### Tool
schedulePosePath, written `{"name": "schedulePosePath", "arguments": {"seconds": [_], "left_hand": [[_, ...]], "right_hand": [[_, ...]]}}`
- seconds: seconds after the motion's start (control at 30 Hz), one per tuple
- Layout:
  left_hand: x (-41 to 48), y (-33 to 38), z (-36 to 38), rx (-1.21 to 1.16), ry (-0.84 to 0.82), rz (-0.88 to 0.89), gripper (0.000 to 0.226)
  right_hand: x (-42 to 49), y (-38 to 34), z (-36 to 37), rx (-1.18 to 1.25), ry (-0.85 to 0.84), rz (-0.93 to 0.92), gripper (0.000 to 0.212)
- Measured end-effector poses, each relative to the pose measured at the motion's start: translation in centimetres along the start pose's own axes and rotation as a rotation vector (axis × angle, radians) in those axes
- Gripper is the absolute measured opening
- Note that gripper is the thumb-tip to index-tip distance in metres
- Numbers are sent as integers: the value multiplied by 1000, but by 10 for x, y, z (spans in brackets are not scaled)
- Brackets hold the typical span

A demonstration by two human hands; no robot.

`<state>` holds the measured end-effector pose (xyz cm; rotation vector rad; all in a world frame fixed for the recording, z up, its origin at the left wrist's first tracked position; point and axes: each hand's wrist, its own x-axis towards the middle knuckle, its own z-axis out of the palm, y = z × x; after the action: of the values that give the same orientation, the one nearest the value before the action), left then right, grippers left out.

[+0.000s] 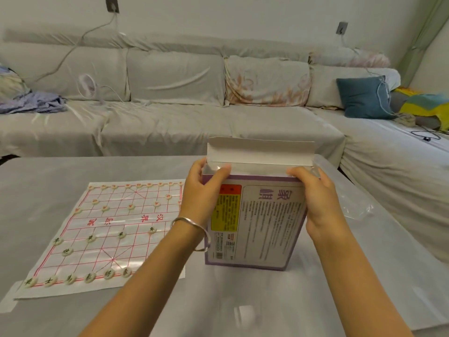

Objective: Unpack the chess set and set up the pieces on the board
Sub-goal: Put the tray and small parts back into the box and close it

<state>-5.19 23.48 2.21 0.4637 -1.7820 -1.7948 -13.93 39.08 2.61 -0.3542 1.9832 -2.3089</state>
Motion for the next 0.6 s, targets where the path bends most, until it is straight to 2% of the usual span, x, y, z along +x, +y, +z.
{"name": "schedulePosePath", "arguments": {"seconds": [0.07, 0.17, 0.27, 0.37, 0.4, 0.47, 0.53, 0.6], "left_hand": [[4, 4, 3, 18, 43, -25, 18], [12, 10, 5, -9, 29, -41, 4], [21, 8, 10, 8, -6, -23, 6], [26, 5, 17, -15, 10, 85, 10], [27, 4, 17, -41, -10, 113, 19], [27, 6, 16, -207, -82, 77, 39], [30, 3, 11, -281, -96, 64, 37], [33, 1, 7, -208, -80, 106, 29]], "right_hand": [[3, -2, 1, -26, -33, 10, 3], [10, -4, 2, -74, -65, 21, 4], [14, 1, -2, -108, -74, -12, 5], [20, 7, -9, -96, -142, -38, 55], [21, 5, -11, -44, -175, -19, 63], [24, 2, -13, 66, -197, 17, 55], [26, -1, -13, 108, -170, 17, 38], [31, 1, -14, 134, -163, -3, 26]]}}
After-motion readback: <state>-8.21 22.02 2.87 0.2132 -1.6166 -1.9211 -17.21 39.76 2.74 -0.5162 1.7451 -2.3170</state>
